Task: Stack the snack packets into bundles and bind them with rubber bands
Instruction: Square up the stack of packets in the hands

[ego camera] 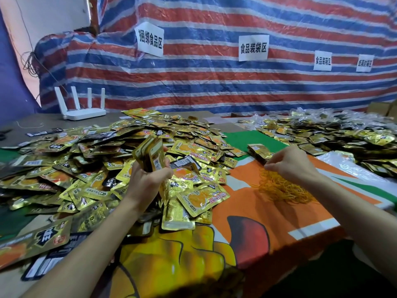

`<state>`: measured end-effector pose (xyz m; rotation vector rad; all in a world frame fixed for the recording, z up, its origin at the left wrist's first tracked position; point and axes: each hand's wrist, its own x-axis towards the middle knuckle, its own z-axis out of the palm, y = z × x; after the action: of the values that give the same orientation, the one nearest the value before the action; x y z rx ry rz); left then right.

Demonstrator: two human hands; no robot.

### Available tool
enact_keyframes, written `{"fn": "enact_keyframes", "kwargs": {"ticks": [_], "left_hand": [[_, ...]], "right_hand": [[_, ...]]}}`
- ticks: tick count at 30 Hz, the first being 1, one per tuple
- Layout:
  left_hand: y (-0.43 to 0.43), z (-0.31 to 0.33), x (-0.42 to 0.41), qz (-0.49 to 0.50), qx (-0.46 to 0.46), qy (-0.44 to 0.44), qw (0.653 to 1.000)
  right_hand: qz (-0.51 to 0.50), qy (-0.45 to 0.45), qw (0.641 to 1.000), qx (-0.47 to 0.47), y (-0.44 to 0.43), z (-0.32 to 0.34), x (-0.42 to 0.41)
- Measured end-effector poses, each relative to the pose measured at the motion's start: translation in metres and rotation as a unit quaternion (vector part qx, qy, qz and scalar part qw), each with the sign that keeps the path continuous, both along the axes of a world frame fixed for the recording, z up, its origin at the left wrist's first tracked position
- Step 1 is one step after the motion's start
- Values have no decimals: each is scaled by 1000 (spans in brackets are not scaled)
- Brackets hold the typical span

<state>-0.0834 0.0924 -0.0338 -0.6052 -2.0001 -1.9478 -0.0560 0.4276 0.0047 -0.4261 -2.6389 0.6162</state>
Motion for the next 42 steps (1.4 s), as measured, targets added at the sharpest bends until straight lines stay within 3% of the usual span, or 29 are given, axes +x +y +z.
{"fn": "enact_keyframes", "kwargs": {"ticks": [4, 12, 15, 19, 22, 27, 30, 33, 36, 38, 39, 42], "left_hand": [[-1, 0, 0, -16, 9, -7, 1000], [0, 2, 1, -75, 61, -41, 994], [0, 5, 2, -103, 80, -52, 990], [0, 7, 4, -149, 71, -114, 980], [0, 10, 5, -177, 86, -171, 966], [-3, 13, 0, -103, 94, -285, 948], [-7, 14, -5, -72, 99, -308, 943], [-12, 17, -7, -104, 118, -319, 935], [-16, 20, -8, -158, 142, -326, 921], [-18, 20, -9, -192, 175, -331, 907], [-18, 20, -10, -208, 190, -335, 899], [-19, 19, -10, -247, 218, -345, 879]], "right_hand": [[2, 60, 998, 11, -3, 8, 3], [-6, 69, 996, 56, -8, 8, 2], [85, 117, 989, -25, -26, 10, 0], [248, 125, 946, -167, -76, 13, -1], [334, 132, 908, -216, -121, 3, -9], [391, 161, 870, -252, -175, -23, -25], [357, 192, 884, -232, -185, -36, -34], [319, 204, 908, -180, -185, -49, -41], [353, 129, 901, -214, -177, -56, -42], [393, 54, 866, -305, -170, -53, -39], [409, 29, 831, -376, -168, -50, -37], [445, 6, 665, -601, -164, -39, -32]]}}
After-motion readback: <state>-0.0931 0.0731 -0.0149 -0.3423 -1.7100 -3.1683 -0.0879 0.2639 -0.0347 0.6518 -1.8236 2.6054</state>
